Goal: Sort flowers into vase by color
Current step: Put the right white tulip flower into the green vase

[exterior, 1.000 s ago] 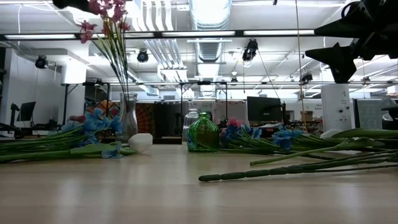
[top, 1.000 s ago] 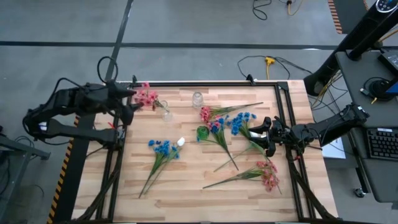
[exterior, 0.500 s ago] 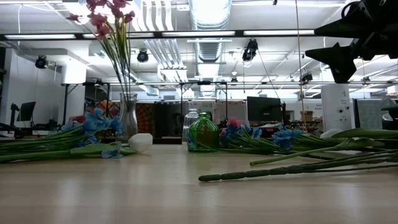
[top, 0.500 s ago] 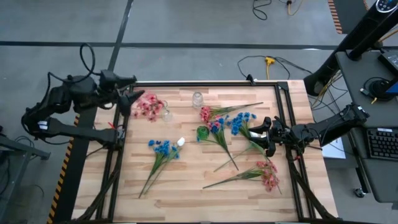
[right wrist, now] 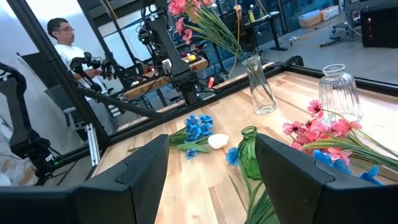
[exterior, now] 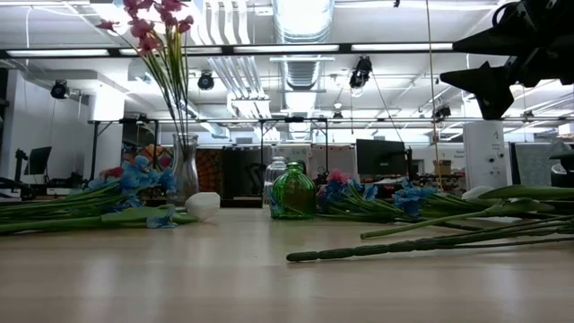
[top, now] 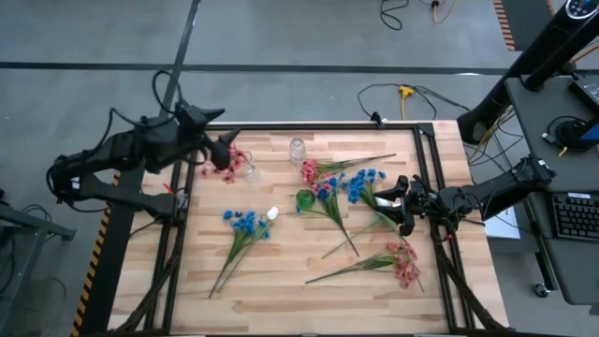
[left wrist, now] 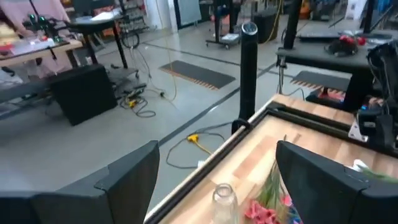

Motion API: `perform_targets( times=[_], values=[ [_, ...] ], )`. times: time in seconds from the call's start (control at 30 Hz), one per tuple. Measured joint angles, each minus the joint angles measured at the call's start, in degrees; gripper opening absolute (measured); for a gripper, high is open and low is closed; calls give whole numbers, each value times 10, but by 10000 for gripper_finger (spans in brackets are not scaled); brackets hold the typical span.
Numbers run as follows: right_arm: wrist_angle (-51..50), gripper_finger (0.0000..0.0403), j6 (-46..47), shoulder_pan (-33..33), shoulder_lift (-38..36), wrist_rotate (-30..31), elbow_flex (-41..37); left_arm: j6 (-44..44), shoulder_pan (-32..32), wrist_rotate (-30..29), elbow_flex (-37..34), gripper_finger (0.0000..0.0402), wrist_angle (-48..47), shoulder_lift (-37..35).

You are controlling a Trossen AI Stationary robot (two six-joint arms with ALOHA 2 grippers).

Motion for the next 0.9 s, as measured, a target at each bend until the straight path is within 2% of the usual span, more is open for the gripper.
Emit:
perform_targets(
  times=[0.17,0.33,0.47,0.53,0.7,0.9],
  values=[
    [1,231,0,0,0,4,0,7,-25,10,0,304,-2,32],
    [54,231,8,0,0,31,5,19,-78,-47,5,304,-2,50],
    [34,231,8,0,18,31,54,31,-135,-50,-3,304,-2,51],
    [5,231,7,0,42,33,88,39,-173,-70,-10,304,-2,52],
    [-156,231,22,0,118,92,198,78,-281,-222,-18,304,-3,76],
    [-451,231,178,0,213,105,333,39,-365,-247,-18,304,-2,114]
  ],
)
